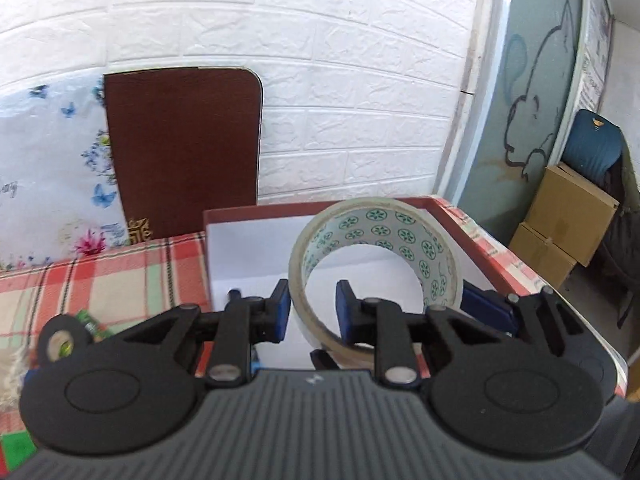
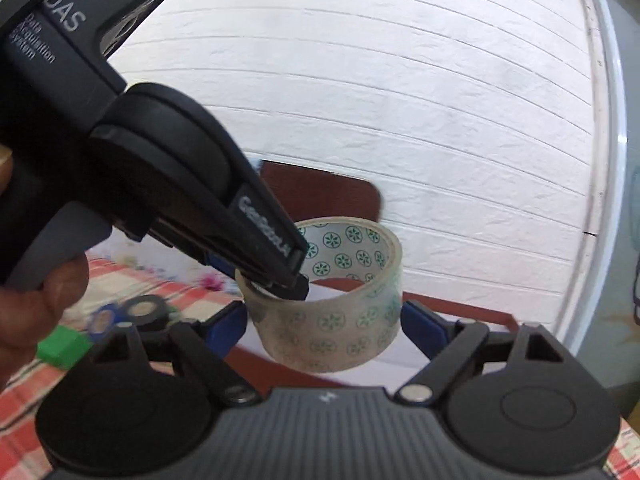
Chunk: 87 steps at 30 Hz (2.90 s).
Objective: Organize objects
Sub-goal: 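Carry the clear tape roll into the brown box and release it, then move the right gripper back to the table and grasp the green box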
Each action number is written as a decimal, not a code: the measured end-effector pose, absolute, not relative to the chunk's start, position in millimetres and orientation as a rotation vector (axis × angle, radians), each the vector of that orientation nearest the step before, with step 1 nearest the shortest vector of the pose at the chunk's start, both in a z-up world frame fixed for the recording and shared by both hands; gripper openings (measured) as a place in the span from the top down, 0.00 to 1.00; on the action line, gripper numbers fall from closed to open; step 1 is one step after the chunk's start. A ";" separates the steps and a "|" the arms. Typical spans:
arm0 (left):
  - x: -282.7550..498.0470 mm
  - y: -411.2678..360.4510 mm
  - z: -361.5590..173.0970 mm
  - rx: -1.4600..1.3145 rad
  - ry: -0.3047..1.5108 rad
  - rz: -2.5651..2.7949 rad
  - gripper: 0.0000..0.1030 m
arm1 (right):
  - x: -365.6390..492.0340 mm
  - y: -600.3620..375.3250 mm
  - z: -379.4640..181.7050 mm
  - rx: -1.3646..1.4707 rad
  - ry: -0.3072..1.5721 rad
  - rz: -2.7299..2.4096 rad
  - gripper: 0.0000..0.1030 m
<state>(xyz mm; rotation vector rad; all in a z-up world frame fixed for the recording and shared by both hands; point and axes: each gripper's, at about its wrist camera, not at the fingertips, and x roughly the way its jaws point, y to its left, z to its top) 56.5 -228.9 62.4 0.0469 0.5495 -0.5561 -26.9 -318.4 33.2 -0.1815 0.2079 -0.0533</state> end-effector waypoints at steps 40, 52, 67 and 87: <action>-36.0 -79.7 18.0 0.071 0.619 -0.205 0.45 | -99.0 -282.1 32.5 0.199 0.495 -0.031 0.06; -37.0 -2.0 -11.5 0.018 0.666 -0.067 0.45 | -88.8 -217.2 6.7 0.127 0.584 0.075 0.06; -21.4 78.6 -51.0 -0.023 0.716 0.127 0.43 | -79.9 -157.2 -25.3 0.010 0.705 0.214 0.10; -14.4 123.7 -70.1 -0.063 0.578 0.167 0.17 | 13.6 -90.7 -50.8 -0.104 0.650 0.384 0.04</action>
